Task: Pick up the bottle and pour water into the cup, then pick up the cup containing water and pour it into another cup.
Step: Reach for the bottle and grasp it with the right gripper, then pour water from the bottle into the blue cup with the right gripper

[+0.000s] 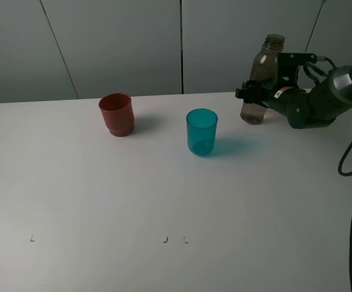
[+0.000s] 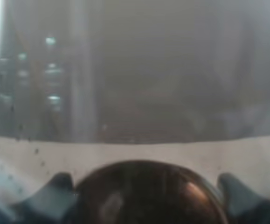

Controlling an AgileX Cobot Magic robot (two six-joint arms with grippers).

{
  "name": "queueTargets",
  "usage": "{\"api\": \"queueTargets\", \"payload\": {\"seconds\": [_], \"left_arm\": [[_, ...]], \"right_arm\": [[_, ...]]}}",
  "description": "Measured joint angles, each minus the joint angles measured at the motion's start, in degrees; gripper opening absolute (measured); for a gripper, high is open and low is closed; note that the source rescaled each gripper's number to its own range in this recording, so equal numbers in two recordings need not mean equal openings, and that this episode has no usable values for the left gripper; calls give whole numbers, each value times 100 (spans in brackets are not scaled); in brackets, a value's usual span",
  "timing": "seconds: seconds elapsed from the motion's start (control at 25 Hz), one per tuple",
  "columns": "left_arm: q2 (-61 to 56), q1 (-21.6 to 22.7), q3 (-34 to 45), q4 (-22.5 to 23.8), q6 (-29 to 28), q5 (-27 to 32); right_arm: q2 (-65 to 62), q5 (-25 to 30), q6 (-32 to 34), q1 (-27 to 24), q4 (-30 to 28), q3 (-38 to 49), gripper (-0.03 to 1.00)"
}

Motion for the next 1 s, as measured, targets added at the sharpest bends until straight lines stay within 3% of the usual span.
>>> {"api": "queueTargets", "payload": {"seconds": [0.6,0.8,1.0], "left_arm": [[0,0,0,0,0,0],[0,0,0,0,0,0],[0,0,0,0,0,0]], "right_arm": [[0,-24,-10,0,-80,0,0],[-3,-27,-38,0,-416,0,0],[-285,320,-237,0,-695,10,0]]}}
